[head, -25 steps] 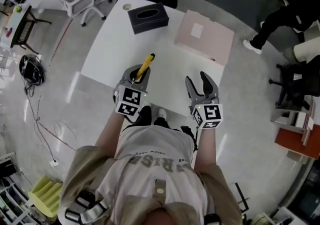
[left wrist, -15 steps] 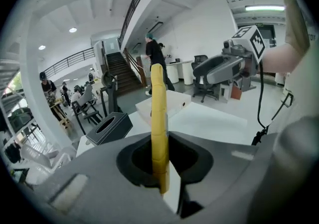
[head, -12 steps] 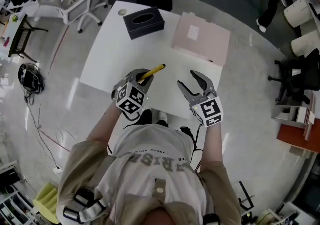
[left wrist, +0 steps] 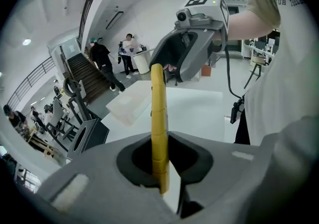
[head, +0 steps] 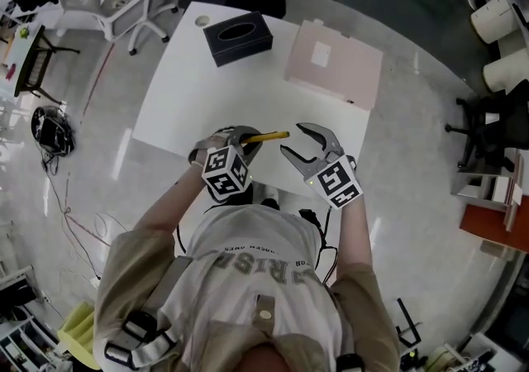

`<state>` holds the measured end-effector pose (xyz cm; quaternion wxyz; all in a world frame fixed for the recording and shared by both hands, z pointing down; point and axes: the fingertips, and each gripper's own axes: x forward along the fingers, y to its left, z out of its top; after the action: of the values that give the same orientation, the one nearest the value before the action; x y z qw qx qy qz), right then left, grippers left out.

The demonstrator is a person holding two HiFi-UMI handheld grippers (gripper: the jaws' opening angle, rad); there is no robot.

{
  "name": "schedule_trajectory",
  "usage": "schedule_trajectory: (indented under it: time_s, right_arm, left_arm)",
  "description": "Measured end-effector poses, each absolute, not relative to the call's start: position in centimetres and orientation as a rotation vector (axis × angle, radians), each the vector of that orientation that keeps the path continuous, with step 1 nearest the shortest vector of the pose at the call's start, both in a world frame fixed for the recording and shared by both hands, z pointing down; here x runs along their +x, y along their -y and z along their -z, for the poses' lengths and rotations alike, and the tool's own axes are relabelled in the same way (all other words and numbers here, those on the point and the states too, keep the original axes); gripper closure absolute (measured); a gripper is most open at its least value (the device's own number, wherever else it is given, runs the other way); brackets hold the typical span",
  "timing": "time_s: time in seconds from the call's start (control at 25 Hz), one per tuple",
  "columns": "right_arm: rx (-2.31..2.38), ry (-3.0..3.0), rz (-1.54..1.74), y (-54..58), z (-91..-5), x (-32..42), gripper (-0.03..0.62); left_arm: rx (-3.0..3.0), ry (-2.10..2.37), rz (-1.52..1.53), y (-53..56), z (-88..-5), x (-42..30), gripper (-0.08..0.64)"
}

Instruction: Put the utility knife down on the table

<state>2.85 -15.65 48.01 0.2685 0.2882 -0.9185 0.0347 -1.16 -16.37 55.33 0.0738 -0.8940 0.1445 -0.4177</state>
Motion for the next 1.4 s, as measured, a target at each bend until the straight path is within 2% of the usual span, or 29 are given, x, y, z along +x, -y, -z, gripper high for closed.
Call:
schedule_trajectory:
  time_s: [0.52, 0.84, 0.92, 1.4]
  right_arm:
    - [0.573, 2.403, -0.16, 13.2, -52.9, 0.0, 0.384]
    - [0.509, 2.33, -0.085, 12.0, -55.3, -0.7, 0.446]
    - [0.511, 2.326, -0.081, 12.0, -55.6, -0.7, 0.482]
    - [0.406, 2.276, -0.183, 10.3, -57.4, -0.8, 0.514]
  left_arm:
    - [-2.511, -0.206, 1.403, 14.6, -58.6, -1.4, 0.522]
    - [-2.453, -0.146, 1.46, 13.8, -60.1, -1.6, 0.522]
    - [-2.446, -0.121, 1.468, 13.5, -60.4, -1.6, 0.522]
    - [-2.381, 0.004, 1.503, 12.2, -62.1, -1.7, 0.522]
